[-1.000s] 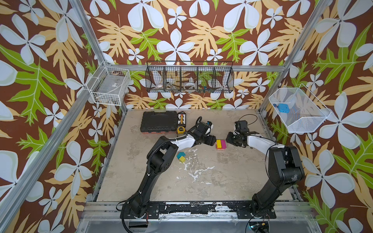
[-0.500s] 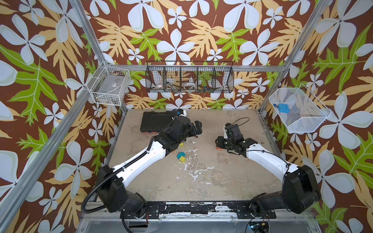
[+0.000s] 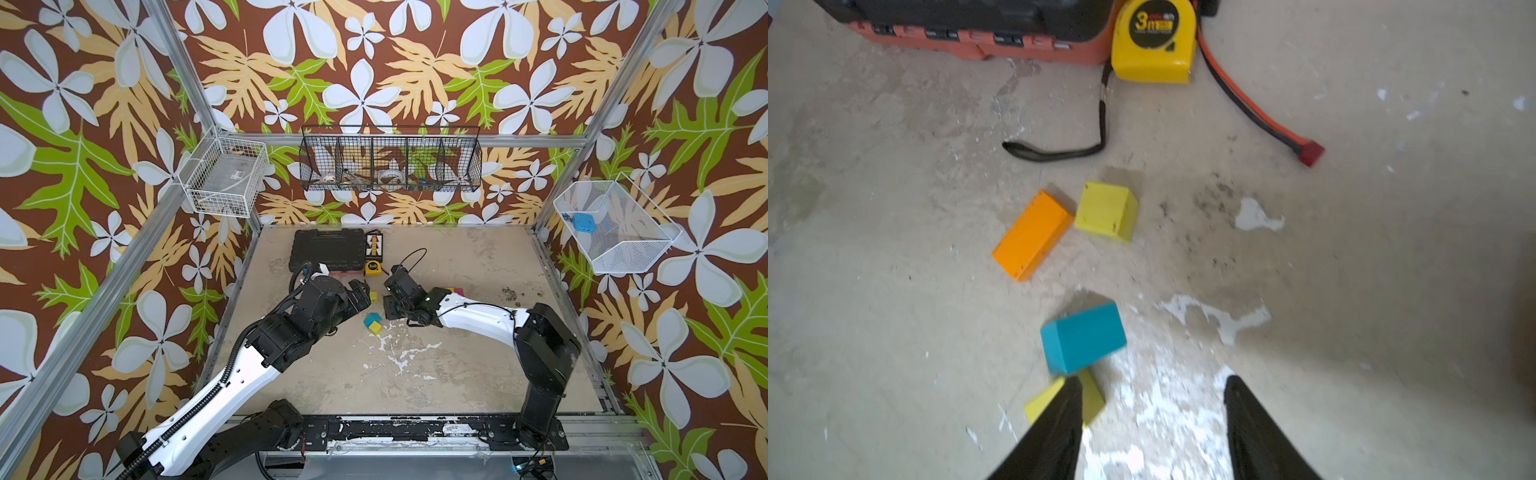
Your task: Build the wood block tower
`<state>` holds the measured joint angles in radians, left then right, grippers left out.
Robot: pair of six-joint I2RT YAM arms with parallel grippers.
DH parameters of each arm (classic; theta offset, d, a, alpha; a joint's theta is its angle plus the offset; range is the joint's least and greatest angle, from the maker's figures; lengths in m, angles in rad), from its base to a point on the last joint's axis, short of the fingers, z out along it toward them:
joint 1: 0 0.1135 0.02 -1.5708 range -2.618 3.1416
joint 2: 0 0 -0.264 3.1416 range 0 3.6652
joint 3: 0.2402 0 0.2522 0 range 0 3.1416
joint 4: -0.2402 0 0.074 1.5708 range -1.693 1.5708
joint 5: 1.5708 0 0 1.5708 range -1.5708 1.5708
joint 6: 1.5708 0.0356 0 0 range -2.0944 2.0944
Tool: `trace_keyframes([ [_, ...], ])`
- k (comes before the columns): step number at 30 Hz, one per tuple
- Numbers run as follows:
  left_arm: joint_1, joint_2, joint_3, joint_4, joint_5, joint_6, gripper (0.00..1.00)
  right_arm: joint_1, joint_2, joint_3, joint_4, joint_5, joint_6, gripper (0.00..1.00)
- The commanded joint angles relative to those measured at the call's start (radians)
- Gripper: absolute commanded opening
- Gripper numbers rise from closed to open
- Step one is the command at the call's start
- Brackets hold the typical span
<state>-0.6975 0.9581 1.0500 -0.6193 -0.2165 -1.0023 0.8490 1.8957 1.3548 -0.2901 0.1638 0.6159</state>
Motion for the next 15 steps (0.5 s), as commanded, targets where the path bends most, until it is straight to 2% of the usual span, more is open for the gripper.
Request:
trace_keyframes([
  [1, 0.009, 0.0, 0.015, 0.005, 0.03, 0.049, 1.0, -0.001, 0.094, 0.11, -0.06, 0.02, -0.041, 0.54],
  [4, 0.009, -0.031, -0.016, -0.008, -0.039, -0.008, 1.0, 0.0, 0.165, 0.198, -0.092, 0.02, -0.057, 0.52],
  [7, 0.009, -0.036, -0.108, 0.138, 0.096, 0.006, 1.0, -0.001, 0.192, 0.226, -0.075, 0.023, -0.062, 0.54],
  [12, 0.013, 0.099, -0.019, 0.004, 0.097, 0.0, 1.0, -0.001, 0.253, 0.299, -0.097, 0.01, -0.071, 0.54],
  [15, 0.013, 0.08, -0.022, -0.001, 0.08, -0.001, 1.0, -0.001, 0.295, 0.348, -0.123, 0.022, -0.077, 0.53],
])
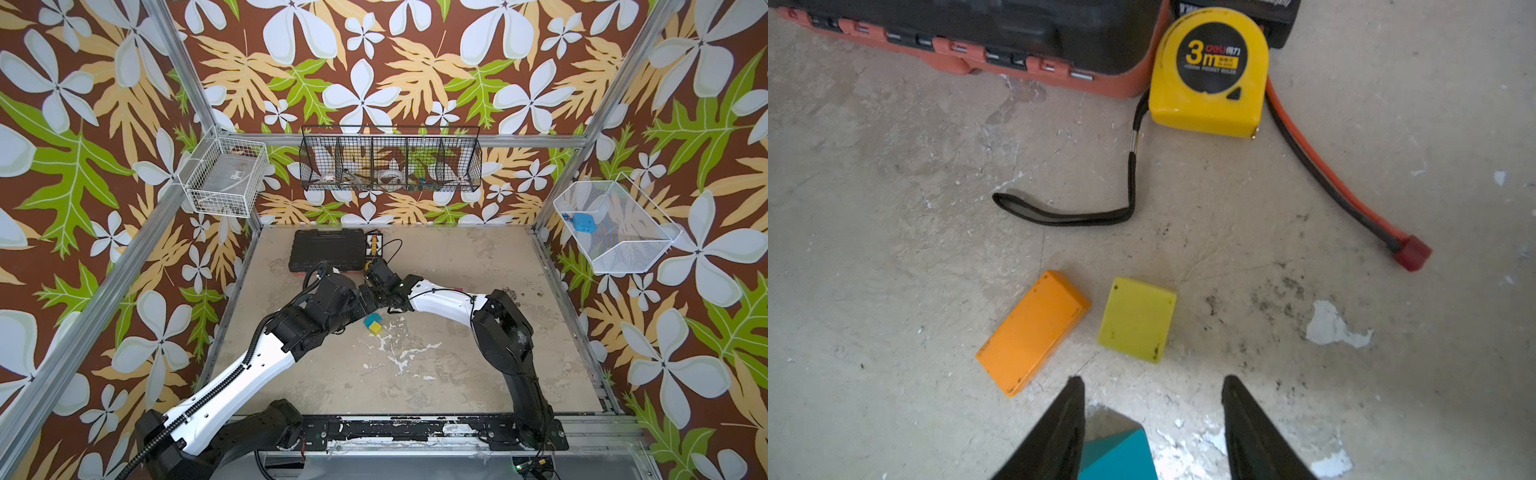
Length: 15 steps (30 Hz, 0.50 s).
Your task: Build the wood block tower
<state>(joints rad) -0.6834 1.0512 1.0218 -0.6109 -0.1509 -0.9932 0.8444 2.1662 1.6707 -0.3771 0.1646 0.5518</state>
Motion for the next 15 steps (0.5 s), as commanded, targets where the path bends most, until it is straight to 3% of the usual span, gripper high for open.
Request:
trace_keyframes([
  [1, -0.001, -0.026, 0.005, -0.011, -0.005, -0.008, 1.0, 0.004, 0.036, 0.044, -0.043, 0.028, -0.014, 0.53],
  [6, -0.001, -0.126, -0.002, -0.084, -0.182, 0.012, 1.0, 0.003, 0.087, 0.095, -0.068, 0.053, -0.022, 0.52],
  [10, 0.005, -0.198, -0.133, -0.048, -0.352, 0.009, 1.0, 0.003, 0.123, 0.138, -0.08, 0.046, -0.027, 0.5],
  [12, 0.021, -0.207, -0.225, 0.015, -0.369, 0.042, 1.0, 0.003, 0.143, 0.166, -0.093, 0.046, -0.028, 0.48],
  [15, 0.064, -0.21, -0.36, 0.18, -0.291, 0.168, 1.0, 0.002, 0.167, 0.199, -0.111, 0.059, -0.033, 0.48],
])
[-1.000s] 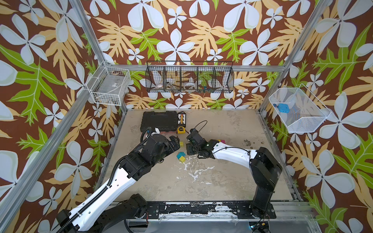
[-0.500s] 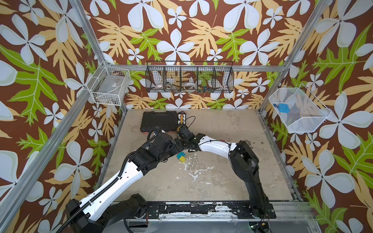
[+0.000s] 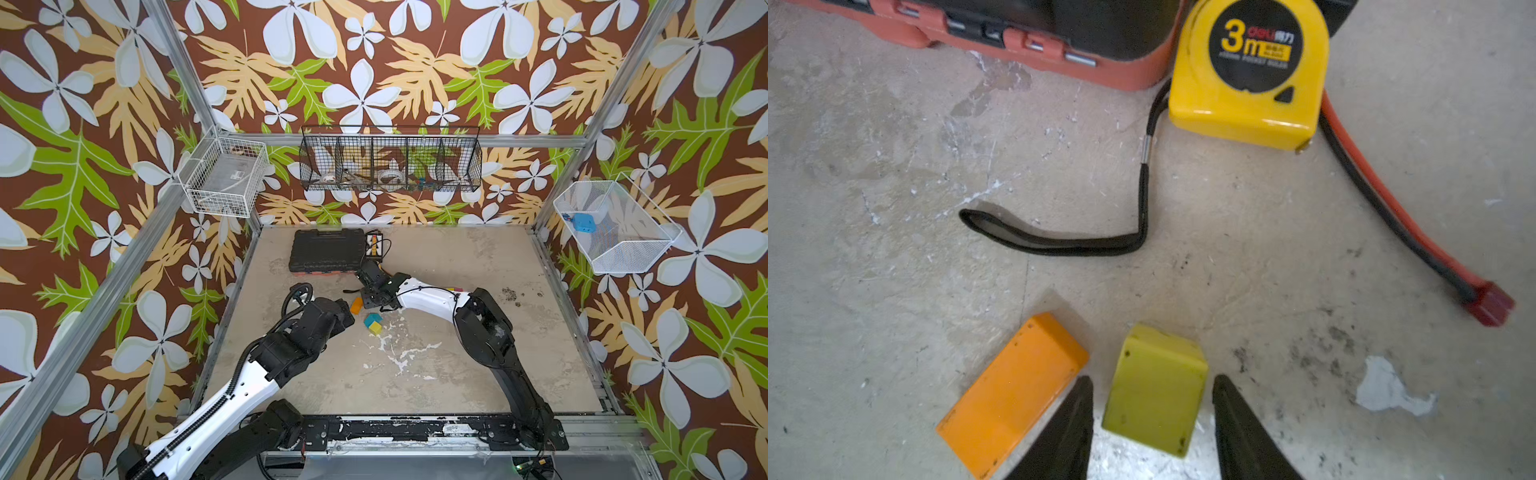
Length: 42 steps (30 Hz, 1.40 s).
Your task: Build the wood block tower
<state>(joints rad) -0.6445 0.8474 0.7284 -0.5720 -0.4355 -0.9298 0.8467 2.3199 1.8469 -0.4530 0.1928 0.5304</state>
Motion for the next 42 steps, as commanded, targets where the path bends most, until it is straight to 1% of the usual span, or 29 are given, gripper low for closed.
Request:
trace_keyframes([
  [1, 0.042, -0.006, -0.093, 0.156, -0.005, 0.113, 1.0, 0.001, 0.021, 0.034, -0.041, 0.035, -0.013, 0.47],
  [3, 0.089, -0.008, -0.151, 0.197, -0.019, 0.136, 1.0, -0.001, 0.037, 0.05, -0.047, 0.039, -0.015, 0.47],
  [4, 0.112, -0.01, -0.176, 0.228, -0.005, 0.169, 1.0, 0.0, 0.043, 0.056, -0.048, 0.038, -0.015, 0.46],
  [5, 0.142, -0.014, -0.211, 0.277, 0.033, 0.216, 1.0, -0.001, 0.052, 0.065, -0.051, 0.037, -0.017, 0.46],
  [6, 0.17, -0.016, -0.25, 0.334, 0.1, 0.268, 1.0, -0.001, 0.06, 0.075, -0.055, 0.037, -0.017, 0.45],
  [8, 0.21, -0.019, -0.318, 0.437, 0.214, 0.311, 1.0, -0.004, 0.074, 0.095, -0.067, 0.043, -0.015, 0.42],
  [9, 0.215, -0.02, -0.351, 0.483, 0.231, 0.327, 1.0, -0.004, 0.079, 0.102, -0.07, 0.043, -0.014, 0.4],
  [10, 0.215, -0.021, -0.38, 0.522, 0.225, 0.343, 1.0, -0.005, 0.081, 0.106, -0.074, 0.041, -0.012, 0.39],
  [11, 0.217, -0.027, -0.383, 0.514, 0.217, 0.331, 1.0, -0.005, 0.082, 0.107, -0.072, 0.039, -0.012, 0.37],
  [13, 0.217, -0.064, -0.394, 0.544, 0.272, 0.373, 1.0, -0.006, 0.082, 0.103, -0.071, 0.038, -0.012, 0.35],
  [16, 0.217, -0.151, -0.41, 0.505, 0.204, 0.351, 1.0, -0.005, 0.085, 0.102, -0.073, 0.04, -0.013, 0.3],
  [18, 0.217, -0.22, -0.43, 0.495, 0.196, 0.35, 1.0, -0.006, 0.084, 0.103, -0.073, 0.042, -0.013, 0.26],
  [22, 0.217, -0.331, -0.452, 0.509, 0.272, 0.406, 1.0, -0.006, 0.071, 0.107, -0.087, 0.052, -0.012, 0.19],
  [25, 0.217, -0.343, -0.417, 0.463, 0.262, 0.438, 1.0, -0.009, 0.022, 0.079, -0.094, 0.064, -0.017, 0.14],
  [26, 0.217, -0.34, -0.433, 0.485, 0.268, 0.452, 1.0, -0.012, -0.01, 0.051, -0.083, 0.057, -0.027, 0.11],
  [27, 0.217, -0.339, -0.467, 0.55, 0.301, 0.45, 1.0, -0.015, -0.053, 0.014, -0.069, 0.054, -0.043, 0.07],
  [28, 0.217, -0.329, -0.488, 0.599, 0.388, 0.481, 1.0, -0.022, -0.096, -0.033, -0.053, 0.062, -0.058, 0.04],
  [29, 0.215, -0.315, -0.484, 0.629, 0.513, 0.518, 1.0, -0.032, -0.16, -0.096, -0.038, 0.076, -0.077, 0.0],
  [30, 0.215, -0.304, -0.488, 0.666, 0.608, 0.533, 1.0, -0.043, -0.236, -0.186, -0.009, 0.099, -0.088, 0.0],
  [31, 0.215, -0.296, -0.496, 0.69, 0.63, 0.532, 1.0, -0.06, -0.304, -0.272, 0.027, 0.11, -0.089, 0.0],
  [33, 0.215, -0.289, -0.497, 0.683, 0.549, 0.513, 1.0, -0.116, -0.487, -0.474, 0.12, 0.067, -0.105, 0.0],
  [34, 0.215, -0.286, -0.496, 0.678, 0.531, 0.511, 1.0, -0.144, -0.556, -0.547, 0.146, 0.051, -0.112, 0.0],
  [36, 0.215, -0.279, -0.496, 0.684, 0.555, 0.514, 1.0, -0.203, -0.697, -0.688, 0.158, 0.103, -0.111, 0.0],
  [38, 0.215, -0.281, -0.496, 0.684, 0.556, 0.515, 1.0, -0.248, -0.8, -0.801, 0.17, 0.169, -0.113, 0.0],
  [42, 0.215, -0.294, -0.499, 0.682, 0.524, 0.514, 1.0, -0.328, -0.946, -0.936, 0.178, 0.212, -0.116, 0.0],
])
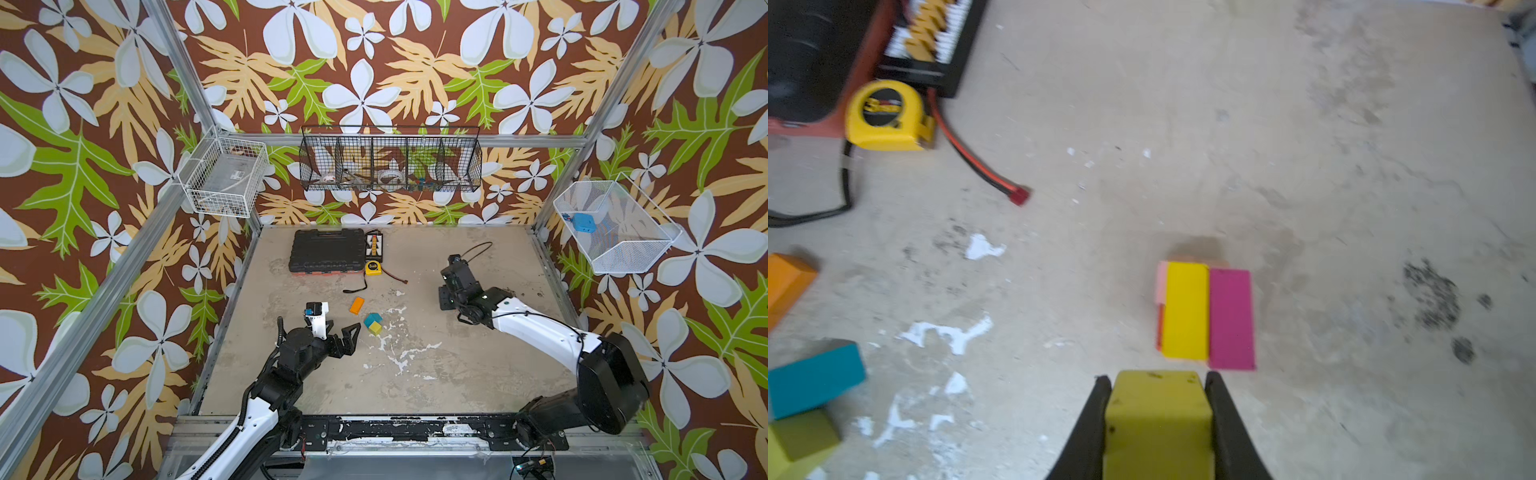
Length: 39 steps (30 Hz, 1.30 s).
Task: Build the wood block tower
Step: 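Lift the lime-yellow cube and carry it over the tower with the right gripper, then lower the lime-yellow cube toward the tower top with the right gripper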
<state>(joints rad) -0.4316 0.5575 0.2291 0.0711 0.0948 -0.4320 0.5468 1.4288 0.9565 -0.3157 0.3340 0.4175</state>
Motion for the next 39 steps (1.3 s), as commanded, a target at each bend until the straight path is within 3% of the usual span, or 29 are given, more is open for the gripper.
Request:
trace_keyframes([
  [1, 0.002, -0.006, 0.001, 0.039, -0.006, 0.016, 1.0, -0.043, -0.084, -0.067, 0.044, 0.069, -0.002, 0.0],
  [6, 0.002, -0.004, -0.002, 0.037, -0.012, 0.012, 1.0, -0.064, -0.134, -0.126, 0.094, 0.031, -0.032, 0.0],
  [20, 0.003, -0.041, -0.013, 0.047, 0.028, 0.028, 1.0, -0.112, 0.068, -0.043, 0.113, -0.059, -0.08, 0.0],
  [39, 0.002, 0.001, -0.005, 0.059, 0.028, 0.029, 1.0, -0.16, 0.152, -0.006, 0.121, -0.128, -0.088, 0.0],
])
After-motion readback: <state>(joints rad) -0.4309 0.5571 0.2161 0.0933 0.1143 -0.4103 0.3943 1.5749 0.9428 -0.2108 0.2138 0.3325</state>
